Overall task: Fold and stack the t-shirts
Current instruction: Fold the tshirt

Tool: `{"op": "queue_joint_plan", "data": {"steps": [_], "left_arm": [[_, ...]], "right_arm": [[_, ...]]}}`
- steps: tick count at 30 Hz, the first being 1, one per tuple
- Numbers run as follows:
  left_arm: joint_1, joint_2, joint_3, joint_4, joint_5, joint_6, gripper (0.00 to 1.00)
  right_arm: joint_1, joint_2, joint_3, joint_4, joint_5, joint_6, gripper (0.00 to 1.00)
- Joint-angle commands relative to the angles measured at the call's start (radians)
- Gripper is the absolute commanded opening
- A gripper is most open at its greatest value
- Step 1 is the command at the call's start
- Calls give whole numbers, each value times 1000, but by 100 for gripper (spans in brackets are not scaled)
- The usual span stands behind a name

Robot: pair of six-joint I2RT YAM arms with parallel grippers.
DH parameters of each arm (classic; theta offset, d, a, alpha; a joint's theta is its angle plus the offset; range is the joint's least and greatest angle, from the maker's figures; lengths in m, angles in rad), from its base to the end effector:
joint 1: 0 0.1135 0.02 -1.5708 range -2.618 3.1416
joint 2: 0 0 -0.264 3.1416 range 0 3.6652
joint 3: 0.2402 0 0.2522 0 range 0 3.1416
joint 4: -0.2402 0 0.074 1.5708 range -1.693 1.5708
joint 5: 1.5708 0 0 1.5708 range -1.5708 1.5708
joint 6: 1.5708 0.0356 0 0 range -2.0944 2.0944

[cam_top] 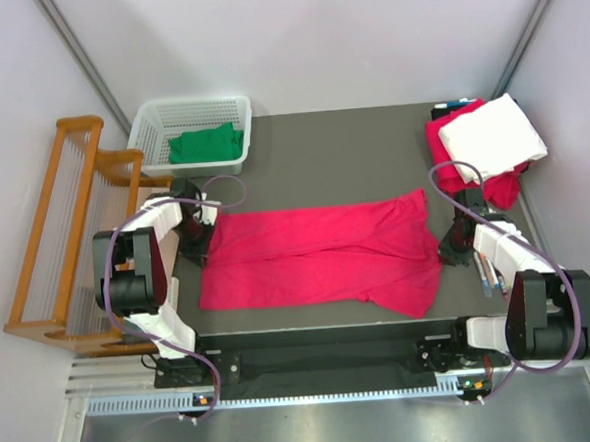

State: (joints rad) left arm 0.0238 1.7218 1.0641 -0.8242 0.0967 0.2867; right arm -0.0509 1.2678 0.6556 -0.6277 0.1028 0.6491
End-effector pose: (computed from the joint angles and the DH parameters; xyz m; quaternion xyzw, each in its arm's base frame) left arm 0.3000 0.0037 0.1632 0.1329 0.9890 -0.0408 0.0513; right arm 0.2113 -0.0144 0.1703 0.3457 0.9224 0.0000 0.1721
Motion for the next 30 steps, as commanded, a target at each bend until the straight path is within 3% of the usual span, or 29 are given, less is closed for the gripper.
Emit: {"op": "queue_joint_plan", "data": {"steps": [1, 8, 11, 12, 13, 15, 17, 22, 26, 30], "left_arm": [[18, 2, 28, -10, -28, 19, 0], [16, 7, 20, -13, -6, 14, 0], [18, 2, 23, -21, -3, 19, 17], [18, -7, 27, -27, 4, 20, 36], [16, -11, 30, -29, 5, 20, 43], [18, -28, 46, -45, 14, 23, 55], [16, -39, 62, -58, 12, 26, 58], [18, -85, 131, -118, 29, 23, 67], [16, -134, 152, -182, 75, 31, 69], [7, -180, 79, -251, 100, 92, 68]], "right_arm": [[-15, 10, 1, 28, 11, -14, 0], [-15, 24, -5, 45, -6, -19, 0], [-15, 38, -5, 48, -20, -23, 1], [-15, 36, -5, 48, -23, -25, 4], [-15, 35, -4, 45, -29, -26, 13], [-15, 16, 2, 39, -25, -29, 19], [-15, -10, 15, 20, -22, -32, 30], [-15, -76, 105, -58, 20, -57, 70], [-15, -168, 165, -170, -21, -74, 73], [2, -281, 135, -257, -185, -83, 72]]}}
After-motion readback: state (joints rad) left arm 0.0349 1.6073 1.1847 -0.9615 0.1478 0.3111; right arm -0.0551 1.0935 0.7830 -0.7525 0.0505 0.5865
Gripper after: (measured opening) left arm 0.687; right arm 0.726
